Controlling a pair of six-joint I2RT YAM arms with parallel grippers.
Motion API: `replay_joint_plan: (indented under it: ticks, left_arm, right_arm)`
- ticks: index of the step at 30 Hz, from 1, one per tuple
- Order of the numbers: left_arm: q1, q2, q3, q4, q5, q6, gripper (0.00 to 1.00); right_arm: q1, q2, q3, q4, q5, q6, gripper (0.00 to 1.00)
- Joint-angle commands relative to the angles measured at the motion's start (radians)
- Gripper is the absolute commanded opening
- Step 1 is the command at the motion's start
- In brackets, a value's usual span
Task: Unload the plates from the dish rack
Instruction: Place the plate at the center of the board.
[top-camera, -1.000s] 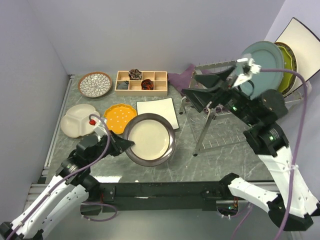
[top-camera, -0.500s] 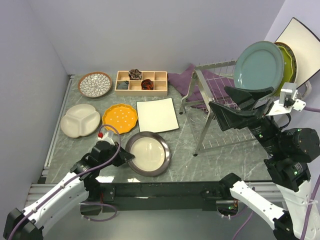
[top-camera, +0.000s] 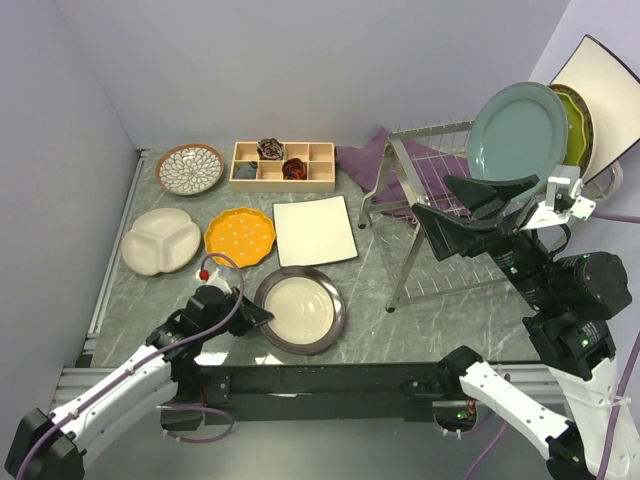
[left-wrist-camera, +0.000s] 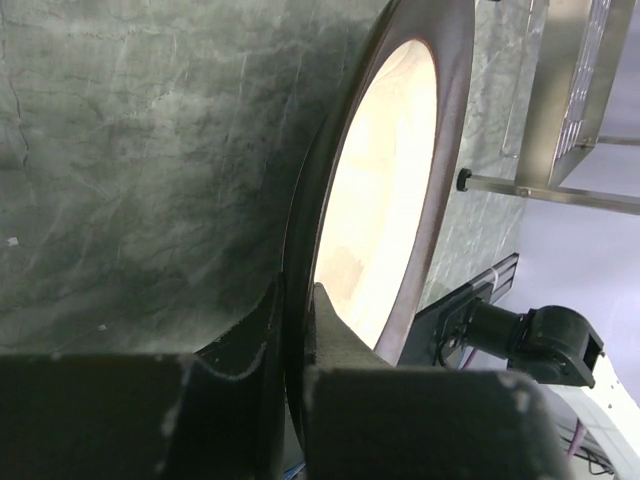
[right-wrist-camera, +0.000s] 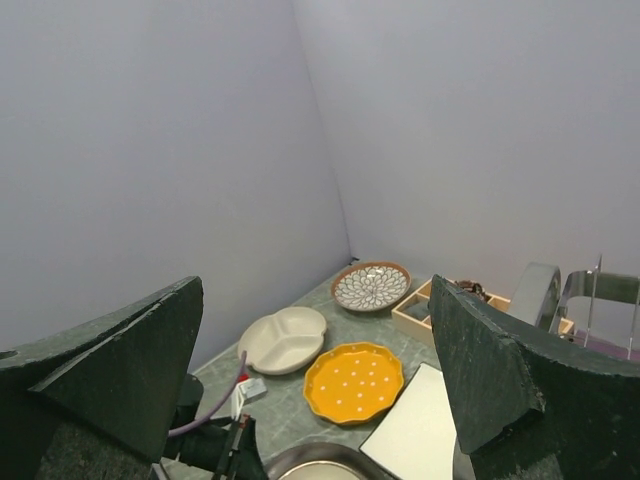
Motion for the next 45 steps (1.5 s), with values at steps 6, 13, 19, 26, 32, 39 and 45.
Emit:
replay_joint_plan:
  ticks: [6, 13, 19, 26, 32, 39, 45]
  left_arm:
    - [-0.011, 0.034, 0.002, 0.199, 0.018, -0.055, 0.14]
    - [-0.034, 0.068, -0.001, 0.196, -0.031, -0.079, 0.33]
    - [-0.069, 0.123, 0.051, 0.134, -0.108, -0.071, 0.46]
    - [-0.120, 0.180, 0.067, 0.110, -0.203, -0.114, 0.54]
    - [-0.152, 0.224, 0.134, 0.016, -0.298, -0.111, 0.64]
    - [-0.163, 0.206, 0.122, 0.002, -0.349, -0.131, 0.81]
    - [-0.164, 0.188, 0.131, -0.074, -0.417, -0.118, 0.86]
  right_arm:
    - [0.003, -0.033, -0.008, 0.038, 0.029, -0.028, 1.00]
    - [0.003, -0.049, -0.021, 0.048, 0.050, -0.029, 1.00]
    - [0.003, -0.047, -0.019, 0.046, 0.035, -0.029, 1.00]
    - [0.003, -0.061, -0.031, 0.060, 0.020, -0.020, 1.00]
    - [0.003, -0.067, -0.033, 0.063, 0.031, -0.022, 1.00]
    - [0.003, -0.057, -0.031, 0.064, 0.011, -0.017, 1.00]
    - [0.003, -0.061, -0.034, 0.069, 0.008, -0.017, 1.00]
